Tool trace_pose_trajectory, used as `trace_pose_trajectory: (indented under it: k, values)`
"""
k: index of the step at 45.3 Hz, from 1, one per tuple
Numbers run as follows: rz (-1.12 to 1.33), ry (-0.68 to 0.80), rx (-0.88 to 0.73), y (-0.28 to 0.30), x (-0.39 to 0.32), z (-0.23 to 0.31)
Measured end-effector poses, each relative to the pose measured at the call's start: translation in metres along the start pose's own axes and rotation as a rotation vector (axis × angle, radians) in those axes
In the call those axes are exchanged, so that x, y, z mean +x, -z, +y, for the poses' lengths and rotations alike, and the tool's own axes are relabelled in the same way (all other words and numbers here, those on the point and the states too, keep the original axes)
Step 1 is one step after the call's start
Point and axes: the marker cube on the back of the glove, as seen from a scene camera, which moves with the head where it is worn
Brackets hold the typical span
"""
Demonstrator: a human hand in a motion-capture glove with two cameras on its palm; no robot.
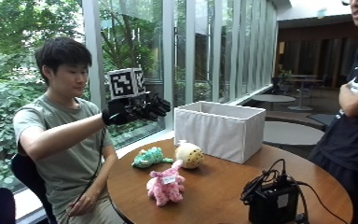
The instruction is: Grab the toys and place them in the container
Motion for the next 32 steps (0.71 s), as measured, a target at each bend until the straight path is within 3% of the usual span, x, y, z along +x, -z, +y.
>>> trace_pose_trajectory:
  k: [20, 32]
  values:
    - [0.002, 0.040, -0.070, -0.005, -0.006, -0.013]
    - [0.086, -0.078, -0.450, -0.083, -0.020, -0.051]
